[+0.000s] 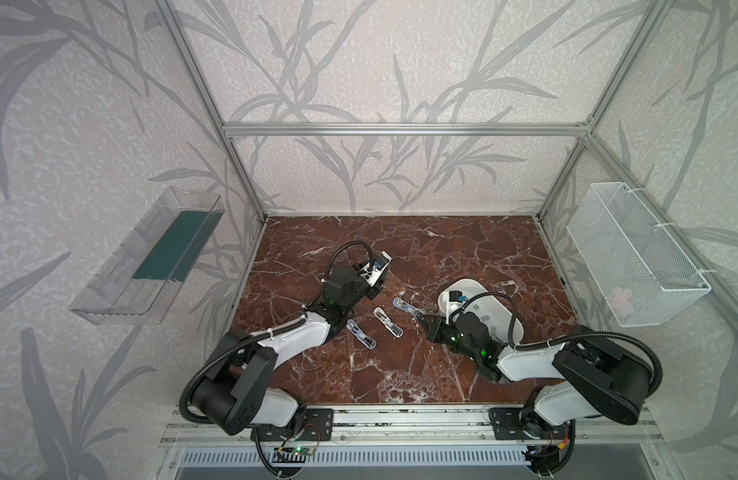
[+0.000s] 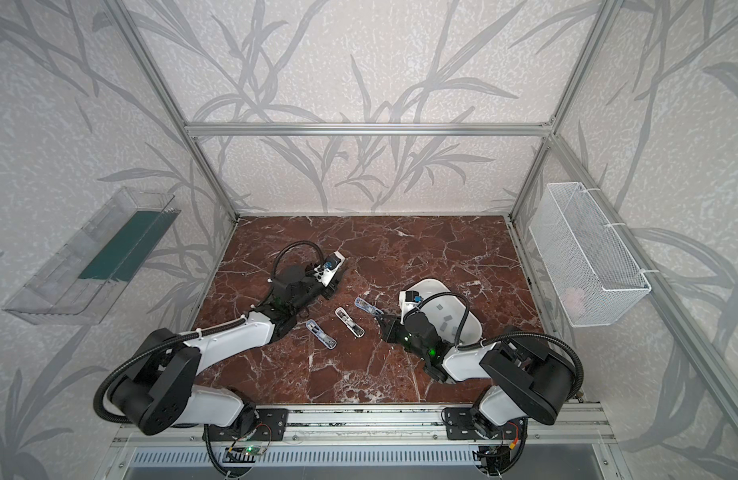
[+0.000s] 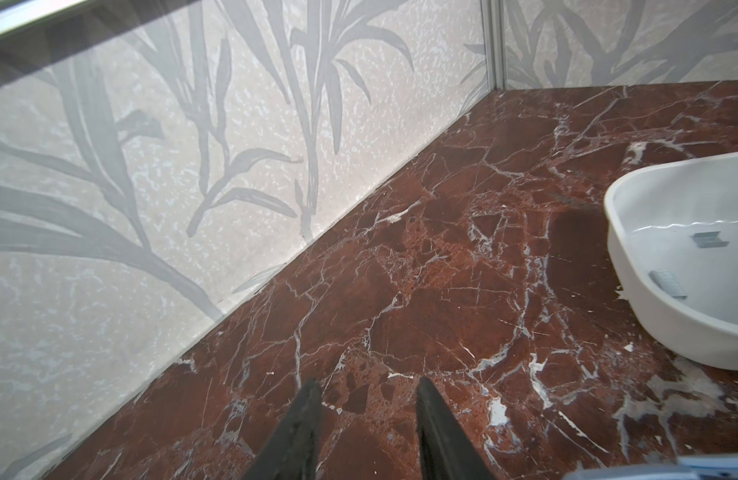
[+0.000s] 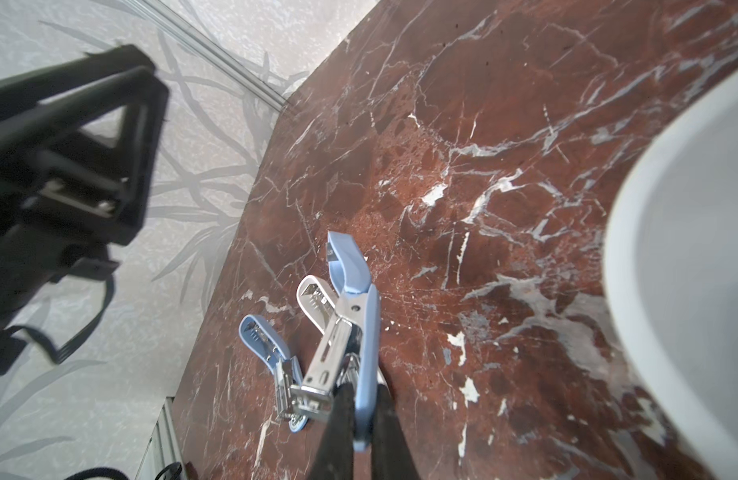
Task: Load the staples into the stapler
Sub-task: 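Hold the opened small stapler with right gripper while left gripper releases and withdraws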
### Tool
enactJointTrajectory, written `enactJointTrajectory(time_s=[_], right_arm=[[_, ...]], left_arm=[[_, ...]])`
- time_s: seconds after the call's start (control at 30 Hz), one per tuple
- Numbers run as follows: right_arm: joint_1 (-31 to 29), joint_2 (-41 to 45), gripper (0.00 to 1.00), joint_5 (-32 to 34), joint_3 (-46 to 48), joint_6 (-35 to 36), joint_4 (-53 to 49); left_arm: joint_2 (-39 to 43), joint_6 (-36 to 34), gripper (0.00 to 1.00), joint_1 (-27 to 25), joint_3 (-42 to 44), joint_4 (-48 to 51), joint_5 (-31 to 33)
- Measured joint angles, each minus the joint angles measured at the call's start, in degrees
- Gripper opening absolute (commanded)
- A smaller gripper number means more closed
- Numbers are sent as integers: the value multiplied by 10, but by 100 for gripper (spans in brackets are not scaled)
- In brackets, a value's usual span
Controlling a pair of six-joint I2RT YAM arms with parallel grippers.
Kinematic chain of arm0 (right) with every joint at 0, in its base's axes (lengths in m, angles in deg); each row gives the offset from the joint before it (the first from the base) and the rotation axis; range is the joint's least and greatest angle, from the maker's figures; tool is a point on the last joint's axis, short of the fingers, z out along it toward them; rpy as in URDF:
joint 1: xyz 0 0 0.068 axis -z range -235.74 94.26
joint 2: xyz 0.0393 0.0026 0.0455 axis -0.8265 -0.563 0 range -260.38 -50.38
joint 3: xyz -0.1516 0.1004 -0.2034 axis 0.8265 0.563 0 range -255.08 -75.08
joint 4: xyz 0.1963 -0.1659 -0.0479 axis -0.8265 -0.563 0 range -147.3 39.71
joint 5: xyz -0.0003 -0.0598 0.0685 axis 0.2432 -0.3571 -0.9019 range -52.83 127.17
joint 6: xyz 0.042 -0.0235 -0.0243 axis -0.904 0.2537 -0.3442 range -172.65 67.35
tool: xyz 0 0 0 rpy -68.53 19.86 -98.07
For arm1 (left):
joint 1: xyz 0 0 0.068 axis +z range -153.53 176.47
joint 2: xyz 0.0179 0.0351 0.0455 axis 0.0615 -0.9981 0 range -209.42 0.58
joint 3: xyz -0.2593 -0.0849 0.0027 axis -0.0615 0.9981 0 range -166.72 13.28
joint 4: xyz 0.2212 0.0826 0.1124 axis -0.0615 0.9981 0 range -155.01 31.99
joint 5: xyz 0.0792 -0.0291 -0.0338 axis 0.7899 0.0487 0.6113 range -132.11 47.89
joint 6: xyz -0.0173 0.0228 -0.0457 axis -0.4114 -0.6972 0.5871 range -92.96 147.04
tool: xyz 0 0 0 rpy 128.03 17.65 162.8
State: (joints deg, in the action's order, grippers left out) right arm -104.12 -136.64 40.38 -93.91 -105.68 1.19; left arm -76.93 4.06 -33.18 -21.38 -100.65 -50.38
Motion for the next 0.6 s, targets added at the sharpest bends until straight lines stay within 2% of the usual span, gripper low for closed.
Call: enactJointTrajectory(time_s=[0.03,0.07,0.17,0.3,0.5,0.6], right_arm=[[-7,-7,0,11,-9,-3,-5],[-16,-19,0,24,-21,-6,-8],[-32,-56,0,50,-48,-14,-6],[-36,-113,0,73,-64,-27,-2],[-38,-169,0,98,-65,-40,51],[-43,-169,15,108,-64,-44,53]], left_arm=[[17,-1,49,-3,7,10,-2],[38,1,59,-7,18,22,-2],[95,37,99,-13,55,44,13],[170,144,99,-15,90,90,101],[260,259,99,-12,71,189,195],[288,291,100,-9,71,208,205]])
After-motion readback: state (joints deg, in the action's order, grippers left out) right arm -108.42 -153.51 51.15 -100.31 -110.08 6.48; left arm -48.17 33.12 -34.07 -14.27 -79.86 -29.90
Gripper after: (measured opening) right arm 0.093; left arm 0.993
